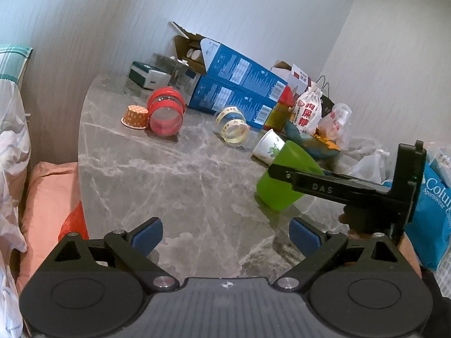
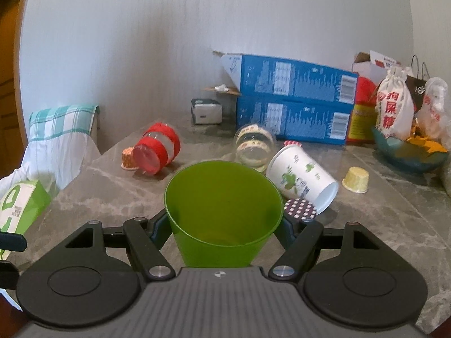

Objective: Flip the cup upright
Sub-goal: 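Lower the upright green cup onto the table with the right gripper, then open the right gripper and pull it back from the cup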

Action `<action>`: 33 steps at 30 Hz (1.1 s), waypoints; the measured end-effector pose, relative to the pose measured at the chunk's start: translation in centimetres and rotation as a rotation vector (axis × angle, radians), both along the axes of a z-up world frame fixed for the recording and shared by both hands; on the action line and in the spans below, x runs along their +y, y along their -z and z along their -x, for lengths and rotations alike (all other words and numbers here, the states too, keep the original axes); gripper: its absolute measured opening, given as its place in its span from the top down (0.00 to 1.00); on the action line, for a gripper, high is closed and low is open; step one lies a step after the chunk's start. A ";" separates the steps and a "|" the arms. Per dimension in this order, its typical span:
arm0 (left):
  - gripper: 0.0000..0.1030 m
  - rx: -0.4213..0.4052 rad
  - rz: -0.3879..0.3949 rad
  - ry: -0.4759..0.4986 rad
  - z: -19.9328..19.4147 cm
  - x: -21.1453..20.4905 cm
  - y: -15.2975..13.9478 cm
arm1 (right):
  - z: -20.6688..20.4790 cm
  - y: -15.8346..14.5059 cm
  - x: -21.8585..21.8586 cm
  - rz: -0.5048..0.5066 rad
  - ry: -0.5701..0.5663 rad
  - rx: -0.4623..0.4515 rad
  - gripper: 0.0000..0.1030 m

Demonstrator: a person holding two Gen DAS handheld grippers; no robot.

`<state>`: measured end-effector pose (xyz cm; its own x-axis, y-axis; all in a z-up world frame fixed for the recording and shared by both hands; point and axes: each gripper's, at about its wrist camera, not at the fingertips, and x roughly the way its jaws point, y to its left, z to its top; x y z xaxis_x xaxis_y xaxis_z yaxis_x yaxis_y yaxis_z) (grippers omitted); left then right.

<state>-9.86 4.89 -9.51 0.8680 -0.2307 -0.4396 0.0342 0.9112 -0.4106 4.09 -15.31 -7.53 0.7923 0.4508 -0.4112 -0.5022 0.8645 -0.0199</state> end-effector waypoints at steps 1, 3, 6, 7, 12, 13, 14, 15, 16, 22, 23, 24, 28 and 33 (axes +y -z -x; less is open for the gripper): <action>0.05 0.003 0.001 0.001 -0.1 0.0 0.1 | 0.0 0.1 0.1 0.003 0.000 -0.004 0.28; 0.05 0.010 0.001 0.003 -0.2 -0.1 0.3 | 0.0 0.0 0.3 0.010 -0.002 -0.001 0.28; 0.05 0.020 0.006 0.006 -0.4 -0.1 0.5 | -0.2 0.0 0.7 0.012 -0.013 -0.001 0.28; 0.05 0.023 0.007 0.008 -0.5 -0.2 0.6 | -0.3 0.1 1.0 0.020 -0.020 0.006 0.28; 0.05 0.032 0.009 0.002 -0.5 -0.1 0.7 | -0.4 0.6 1.5 0.023 -0.029 0.004 0.28; 0.05 0.036 0.010 0.000 -0.6 -0.1 0.7 | -0.3 0.6 1.4 0.016 -0.031 0.001 0.28; 0.05 0.038 0.010 -0.001 -0.6 -0.1 0.7 | -0.3 0.5 1.5 0.015 -0.030 -0.003 0.25; 0.05 0.039 0.011 -0.001 -0.6 -0.1 0.7 | -0.2 0.5 1.5 0.017 -0.028 -0.015 0.18; 0.05 0.040 0.009 -0.001 -0.6 -0.1 0.7 | 0.0 0.5 1.5 0.020 -0.026 -0.028 0.13; 0.05 0.024 -0.024 -0.008 -0.6 -0.6 0.6 | 0.4 0.7 1.6 0.030 -0.007 -0.053 0.01; 0.05 0.011 -0.041 -0.018 -0.5 -0.7 0.4 | 0.7 0.6 1.2 0.018 0.001 -0.056 0.01; 0.05 -0.005 -0.062 -0.029 -0.3 -0.8 0.2 | 1.3 0.6 0.5 -0.004 0.011 -0.065 0.01; 0.00 -0.051 -0.135 -0.035 -0.8 -1.0 -1.3 | 4.8 -0.6 -3.1 -0.091 0.052 -0.111 0.01; 0.00 -0.145 -0.255 -0.006 -1.2 -2.0 -5.6 | 6.9 -4.2 -4.5 -0.070 0.172 -0.071 0.01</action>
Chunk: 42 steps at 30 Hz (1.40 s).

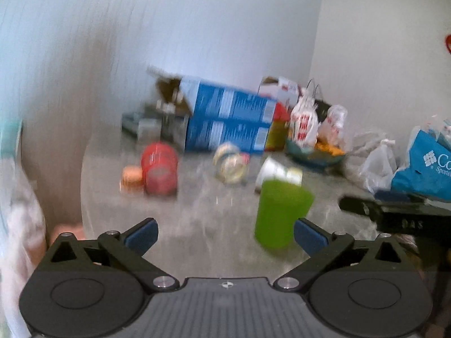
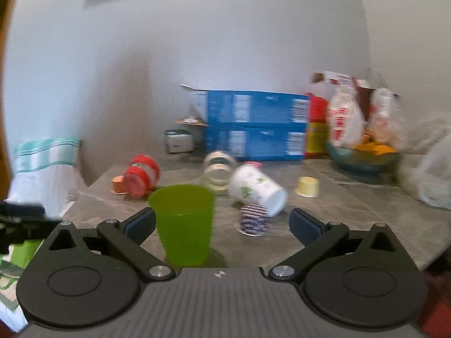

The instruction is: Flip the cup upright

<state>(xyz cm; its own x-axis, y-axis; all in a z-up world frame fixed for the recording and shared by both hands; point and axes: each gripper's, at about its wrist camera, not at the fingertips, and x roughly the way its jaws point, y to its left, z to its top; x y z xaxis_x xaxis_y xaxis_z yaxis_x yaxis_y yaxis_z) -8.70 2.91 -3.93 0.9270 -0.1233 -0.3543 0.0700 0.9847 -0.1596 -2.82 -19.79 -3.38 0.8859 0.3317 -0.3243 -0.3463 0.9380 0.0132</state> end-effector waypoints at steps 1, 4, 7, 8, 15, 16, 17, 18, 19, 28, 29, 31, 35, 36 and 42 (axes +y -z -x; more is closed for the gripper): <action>0.00 -0.014 -0.028 0.007 0.0 -0.3 -1.1 | 0.3 -0.8 -0.1 0.003 0.027 0.027 0.01; 0.00 0.012 -0.094 0.015 -0.6 -1.6 -3.4 | 1.0 -2.7 -0.6 0.014 -0.001 0.091 0.01; 0.00 0.054 -0.100 0.041 -1.4 -2.5 -4.3 | 1.2 -3.7 -1.7 -0.064 -0.029 0.123 0.01; 0.00 0.054 -0.100 0.044 -1.5 -2.6 -4.3 | 1.1 -3.6 -1.8 -0.069 -0.028 0.127 0.01; 0.00 0.083 -0.096 0.021 -2.2 -3.3 -3.7 | -0.6 -2.6 -2.0 -0.063 -0.009 0.161 0.01; 0.00 0.087 -0.096 0.020 -2.4 -3.3 -3.7 | -0.6 -2.5 -2.0 -0.066 -0.014 0.161 0.01; 0.00 0.092 -0.097 0.018 -2.3 -3.4 -3.7 | -0.2 -2.5 -2.1 -0.068 -0.016 0.159 0.01; 0.00 0.094 -0.100 0.016 -2.4 -3.4 -3.7 | -0.3 -2.5 -2.1 -0.065 -0.017 0.158 0.01; 0.00 0.093 -0.101 0.016 -2.3 -3.4 -3.7 | -0.1 -2.5 -2.2 -0.063 -0.016 0.159 0.01; 0.00 0.094 -0.097 0.017 -2.1 -3.5 -3.8 | 0.2 -2.4 -2.4 -0.074 -0.014 0.173 0.01; 0.00 0.092 -0.097 0.017 -2.0 -3.5 -3.9 | 0.2 -2.4 -2.4 -0.075 -0.013 0.170 0.01; 0.00 0.090 -0.099 0.017 -1.8 -3.6 -3.9 | 0.3 -2.5 -2.4 -0.081 -0.015 0.165 0.01; 0.00 0.089 -0.098 0.018 -1.8 -3.6 -3.9 | 0.4 -2.5 -2.4 -0.080 -0.012 0.170 0.01; 0.00 0.089 -0.098 0.018 -1.7 -3.6 -3.9 | 0.4 -2.4 -2.4 -0.080 -0.013 0.171 0.01; 0.00 0.092 -0.098 0.019 -1.5 -3.7 -3.9 | 0.5 -2.3 -2.1 -0.071 -0.015 0.177 0.01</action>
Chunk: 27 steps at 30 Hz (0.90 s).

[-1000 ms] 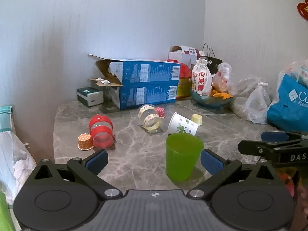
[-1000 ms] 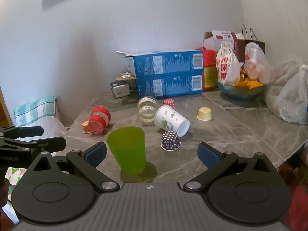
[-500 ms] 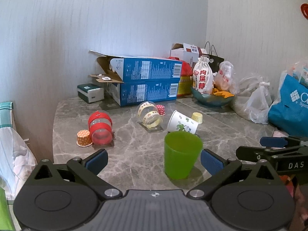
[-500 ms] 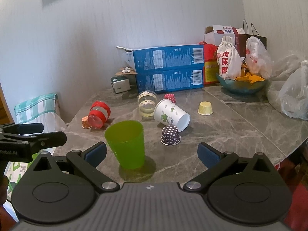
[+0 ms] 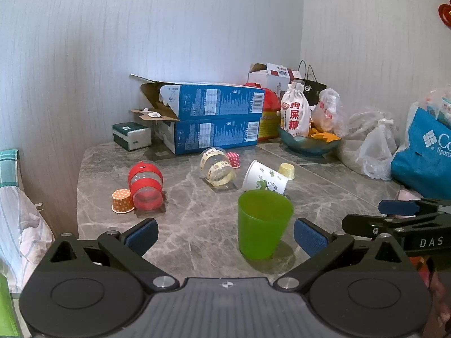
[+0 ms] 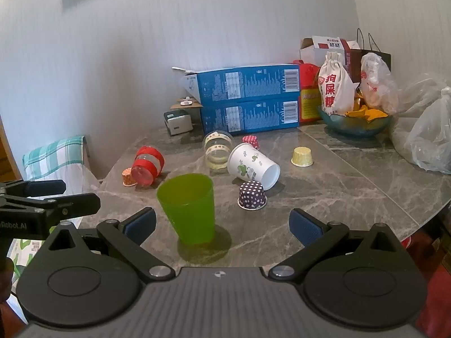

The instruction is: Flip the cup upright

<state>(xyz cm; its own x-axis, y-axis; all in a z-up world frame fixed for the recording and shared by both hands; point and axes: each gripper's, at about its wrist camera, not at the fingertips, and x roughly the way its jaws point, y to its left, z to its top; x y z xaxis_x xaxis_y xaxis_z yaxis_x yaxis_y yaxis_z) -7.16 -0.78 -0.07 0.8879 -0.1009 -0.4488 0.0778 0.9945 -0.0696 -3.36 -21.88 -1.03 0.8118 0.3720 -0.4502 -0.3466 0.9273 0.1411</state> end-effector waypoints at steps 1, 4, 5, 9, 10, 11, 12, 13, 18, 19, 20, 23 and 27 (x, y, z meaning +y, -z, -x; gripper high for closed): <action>0.00 0.001 0.000 0.001 0.0 0.0 0.0 | 0.0 0.0 0.0 -0.002 0.001 0.001 0.01; 0.00 0.001 0.001 0.001 0.0 0.0 0.0 | 0.0 0.0 -0.1 -0.002 0.001 0.000 0.01; 0.00 0.001 0.001 0.001 0.0 0.0 0.0 | 0.0 0.0 -0.1 -0.001 0.000 0.001 0.01; 0.00 0.009 0.006 0.003 0.0 -0.2 0.1 | 0.0 0.0 -0.2 -0.001 0.003 0.005 0.01; 0.00 0.011 0.006 0.004 0.0 -0.3 0.2 | 0.0 0.0 -0.2 -0.003 0.003 0.006 0.01; 0.00 0.012 0.006 0.005 0.0 -0.3 0.2 | 0.0 0.1 -0.2 -0.006 0.002 0.007 0.01; 0.00 0.013 0.006 0.006 -0.1 -0.3 0.2 | 0.0 0.1 -0.2 -0.007 0.002 0.008 0.01; 0.00 0.014 0.005 0.006 -0.1 -0.4 0.2 | 0.0 0.1 -0.3 -0.006 0.001 0.008 0.01; 0.00 0.013 0.008 0.005 0.0 -0.4 0.2 | 0.1 0.2 -0.2 -0.005 -0.001 0.008 0.01; 0.00 0.013 0.008 0.004 -0.1 -0.4 0.2 | 0.1 0.2 -0.2 -0.007 -0.001 0.008 0.01; 0.00 0.013 0.008 0.004 -0.1 -0.3 0.2 | 0.0 0.2 -0.2 -0.007 0.000 0.008 0.01; 0.00 0.016 0.007 0.005 -0.1 -0.3 0.2 | 0.0 0.2 -0.1 -0.006 -0.001 0.011 0.01; 0.00 0.015 0.008 0.005 -0.1 -0.3 0.1 | 0.1 0.3 0.0 -0.005 -0.001 0.013 0.01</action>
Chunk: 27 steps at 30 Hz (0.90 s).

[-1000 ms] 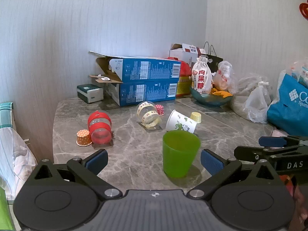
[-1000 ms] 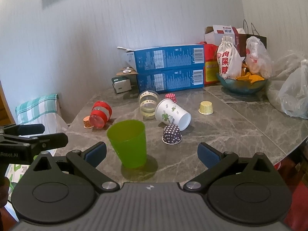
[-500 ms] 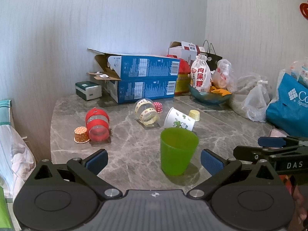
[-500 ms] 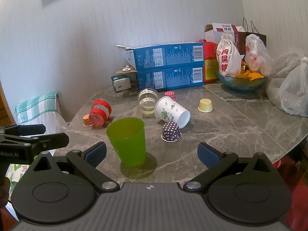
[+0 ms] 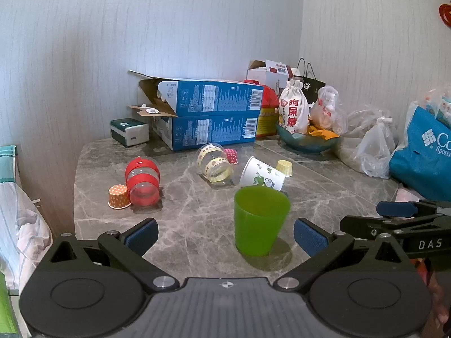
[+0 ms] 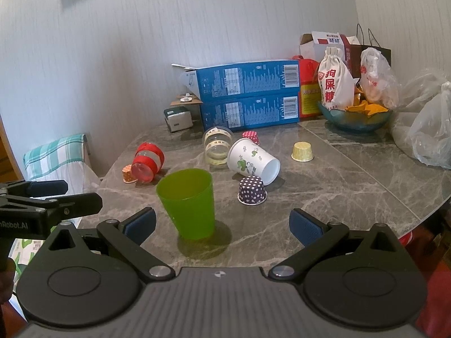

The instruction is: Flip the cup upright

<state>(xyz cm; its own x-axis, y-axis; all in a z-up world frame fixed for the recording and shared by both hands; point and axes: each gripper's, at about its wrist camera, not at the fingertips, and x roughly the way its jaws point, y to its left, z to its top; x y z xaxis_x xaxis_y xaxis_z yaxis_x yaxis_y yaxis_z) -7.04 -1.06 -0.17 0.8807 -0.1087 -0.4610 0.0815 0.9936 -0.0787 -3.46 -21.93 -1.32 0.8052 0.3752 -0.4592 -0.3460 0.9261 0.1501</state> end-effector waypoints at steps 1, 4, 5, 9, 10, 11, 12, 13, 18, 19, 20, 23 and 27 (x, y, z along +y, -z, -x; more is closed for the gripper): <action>0.00 -0.001 0.000 0.000 0.0 0.0 0.0 | 0.0 0.0 0.0 0.000 0.000 -0.001 0.01; 0.00 -0.001 0.000 -0.001 0.0 0.0 0.0 | 0.0 0.0 0.0 -0.002 0.000 -0.002 0.01; 0.00 -0.001 0.000 0.000 0.0 0.0 0.0 | 0.0 -0.1 -0.1 -0.001 0.000 -0.002 0.01; 0.00 0.001 0.001 -0.001 0.0 0.1 0.0 | -0.1 0.0 -0.1 0.000 0.000 0.002 0.01; 0.00 0.003 0.002 -0.001 0.0 0.1 0.0 | 0.0 -0.1 -0.1 0.000 -0.001 0.002 0.01; 0.00 0.004 0.002 -0.001 0.0 0.1 0.1 | -0.1 -0.1 -0.1 -0.001 -0.001 0.002 0.01; 0.00 0.004 0.002 -0.001 -0.1 0.1 0.1 | 0.0 -0.1 -0.1 -0.002 -0.002 0.003 0.01; 0.00 0.004 0.002 -0.002 -0.1 0.1 0.1 | -0.1 -0.1 -0.1 -0.002 -0.002 0.003 0.01; 0.00 0.005 0.002 -0.003 -0.1 0.0 0.1 | -0.1 -0.1 -0.1 -0.002 -0.001 0.003 0.01; 0.00 0.005 0.004 -0.004 -0.1 0.0 0.1 | -0.1 -0.1 -0.1 -0.003 0.000 0.003 0.01; 0.00 0.005 0.003 -0.003 -0.1 0.0 0.1 | -0.1 -0.1 -0.1 -0.002 -0.002 0.002 0.01; 0.00 0.006 0.002 -0.002 -0.2 0.1 0.1 | -0.1 0.0 -0.1 -0.001 -0.002 0.004 0.01; 0.00 0.007 -0.001 -0.007 -0.2 0.0 0.3 | -0.2 0.0 -0.2 0.001 -0.002 0.008 0.01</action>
<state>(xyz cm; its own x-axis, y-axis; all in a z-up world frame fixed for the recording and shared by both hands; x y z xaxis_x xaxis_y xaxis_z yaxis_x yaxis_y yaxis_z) -6.85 -1.09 -0.46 0.8780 -0.1022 -0.4676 0.0742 0.9942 -0.0779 -3.30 -22.09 -1.36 0.8005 0.3769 -0.4661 -0.3469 0.9254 0.1524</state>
